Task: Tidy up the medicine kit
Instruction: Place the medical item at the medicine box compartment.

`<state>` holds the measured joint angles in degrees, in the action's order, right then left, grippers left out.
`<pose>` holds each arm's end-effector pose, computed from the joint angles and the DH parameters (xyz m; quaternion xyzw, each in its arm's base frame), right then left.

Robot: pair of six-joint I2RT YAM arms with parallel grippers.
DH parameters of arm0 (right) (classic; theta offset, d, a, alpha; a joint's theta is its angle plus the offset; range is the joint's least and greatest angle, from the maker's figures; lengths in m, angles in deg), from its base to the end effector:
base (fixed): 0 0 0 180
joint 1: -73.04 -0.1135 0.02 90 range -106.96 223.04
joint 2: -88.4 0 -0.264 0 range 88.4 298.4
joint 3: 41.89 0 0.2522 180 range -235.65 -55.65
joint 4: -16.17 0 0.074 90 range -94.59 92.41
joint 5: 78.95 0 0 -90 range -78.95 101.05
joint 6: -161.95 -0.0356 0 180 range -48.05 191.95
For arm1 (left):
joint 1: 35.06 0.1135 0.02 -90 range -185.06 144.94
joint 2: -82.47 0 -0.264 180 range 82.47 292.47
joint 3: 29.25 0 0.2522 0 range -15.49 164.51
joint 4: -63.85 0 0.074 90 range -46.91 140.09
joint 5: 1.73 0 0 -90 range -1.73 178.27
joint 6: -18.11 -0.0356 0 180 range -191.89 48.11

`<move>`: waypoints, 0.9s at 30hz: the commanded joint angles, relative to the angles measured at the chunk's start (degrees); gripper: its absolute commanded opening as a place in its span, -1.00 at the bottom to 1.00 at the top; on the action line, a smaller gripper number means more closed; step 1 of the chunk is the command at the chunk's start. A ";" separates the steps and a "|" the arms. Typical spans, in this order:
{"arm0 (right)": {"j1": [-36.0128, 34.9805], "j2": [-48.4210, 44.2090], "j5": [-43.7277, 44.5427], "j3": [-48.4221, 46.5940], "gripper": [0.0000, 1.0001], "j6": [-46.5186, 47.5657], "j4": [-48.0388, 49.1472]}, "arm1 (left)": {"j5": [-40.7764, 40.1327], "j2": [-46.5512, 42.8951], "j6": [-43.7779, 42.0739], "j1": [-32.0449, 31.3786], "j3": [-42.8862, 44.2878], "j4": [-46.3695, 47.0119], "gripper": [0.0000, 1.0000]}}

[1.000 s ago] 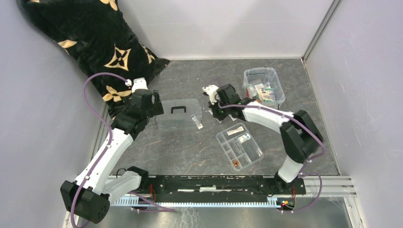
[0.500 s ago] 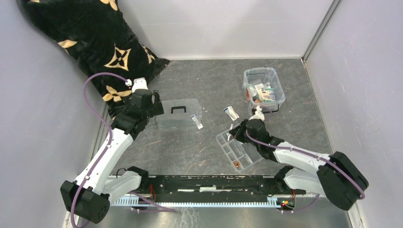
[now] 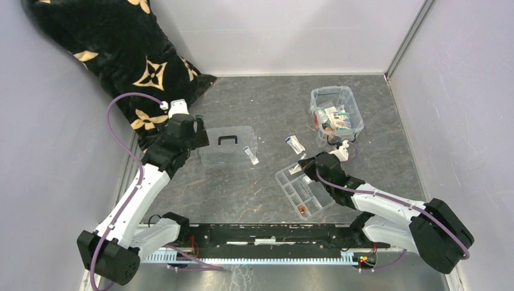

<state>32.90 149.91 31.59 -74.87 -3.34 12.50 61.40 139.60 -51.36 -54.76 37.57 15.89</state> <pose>0.1659 0.1236 0.1679 0.3423 0.7952 0.3187 0.3860 0.2016 -0.0551 0.3122 -0.1077 0.8744 0.0504 0.4703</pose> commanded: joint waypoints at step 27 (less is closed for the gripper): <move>0.12 -3.15 7.49 -2.34 -0.40 12.29 -0.27 | -0.45 -0.81 -0.15 0.11 0.56 0.94 1.00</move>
<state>32.90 147.99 34.80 -72.84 0.16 11.89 61.40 139.60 -51.36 -54.76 37.57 15.89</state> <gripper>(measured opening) 0.297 0.996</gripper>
